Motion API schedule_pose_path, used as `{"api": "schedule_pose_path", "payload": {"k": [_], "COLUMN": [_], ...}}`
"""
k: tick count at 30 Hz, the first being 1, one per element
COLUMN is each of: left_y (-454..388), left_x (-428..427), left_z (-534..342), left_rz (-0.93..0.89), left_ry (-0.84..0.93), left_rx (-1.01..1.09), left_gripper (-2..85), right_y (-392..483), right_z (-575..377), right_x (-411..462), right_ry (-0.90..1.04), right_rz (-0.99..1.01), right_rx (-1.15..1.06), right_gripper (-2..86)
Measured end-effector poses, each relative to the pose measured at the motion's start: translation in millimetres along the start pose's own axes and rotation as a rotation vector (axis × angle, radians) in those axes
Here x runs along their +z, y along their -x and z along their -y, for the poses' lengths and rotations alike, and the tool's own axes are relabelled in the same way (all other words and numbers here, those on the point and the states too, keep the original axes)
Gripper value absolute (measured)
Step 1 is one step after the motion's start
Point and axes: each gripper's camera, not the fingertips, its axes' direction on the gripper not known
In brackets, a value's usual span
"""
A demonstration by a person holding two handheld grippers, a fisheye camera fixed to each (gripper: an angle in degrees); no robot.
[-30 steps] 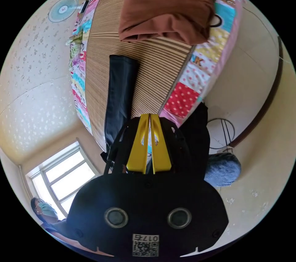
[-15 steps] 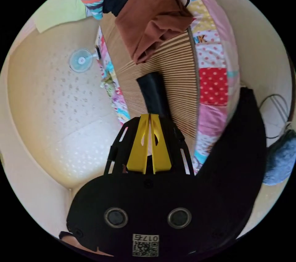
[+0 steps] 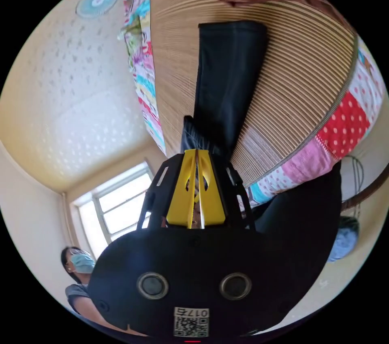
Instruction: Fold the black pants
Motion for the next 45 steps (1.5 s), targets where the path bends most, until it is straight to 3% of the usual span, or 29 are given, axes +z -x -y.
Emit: {"api": "schedule_pose_path", "payload": {"k": [4, 8, 11, 13, 17, 21, 23, 26, 32, 37, 41, 45], "left_y": [48, 56, 13, -32, -117, -213, -240, -268, -266, -168, -91, -37], "left_x": [53, 74, 51, 22, -4, 24, 48, 101, 162, 86, 47, 89], "left_z": [4, -3, -11, -18, -31, -51, -59, -71, -92, -101, -109, -115], "left_rz": [-0.325, -0.429, -0.506, -0.549, -0.449, -0.189, -0.141, -0.103, -0.008, 0.172, 0.263, -0.041], "left_ry": [0.193, 0.345, 0.315, 0.267, 0.242, 0.327, 0.360, 0.384, 0.458, 0.137, -0.032, 0.116], "left_rx": [-0.060, -0.057, 0.143, 0.272, 0.464, 0.667, 0.712, 0.698, 0.591, 0.284, 0.018, -0.105], "left_gripper": [9.3, 6.5, 5.8, 5.6, 6.1, 6.4, 6.8, 7.4, 9.4, 16.8, 23.2, 21.2], "right_y": [52, 99, 114, 108, 100, 105, 101, 80, 16, -20, -39, -58], "right_z": [39, 67, 87, 93, 83, 84, 105, 162, 244, 257, 250, 245], "right_x": [39, 89, 140, 195, 252, 262, 240, 166, -41, -155, -173, -150], "right_ry": [0.147, 0.223, 0.278, 0.461, 0.693, 0.903, 0.898, 0.733, 0.322, 0.207, 0.191, 0.224], "right_rz": [-0.221, -0.348, -0.477, -0.489, -0.455, -0.186, -0.084, -0.048, -0.202, -0.150, 0.000, 0.154], "right_rx": [-0.184, -0.376, -0.395, -0.360, -0.312, -0.332, -0.307, -0.210, 0.063, 0.114, 0.089, 0.109], "right_gripper": [0.2, 0.2, 0.2, 0.3, 0.3, 0.3, 0.4, 0.4, 0.5, 1.0, 2.5, 7.9]}}
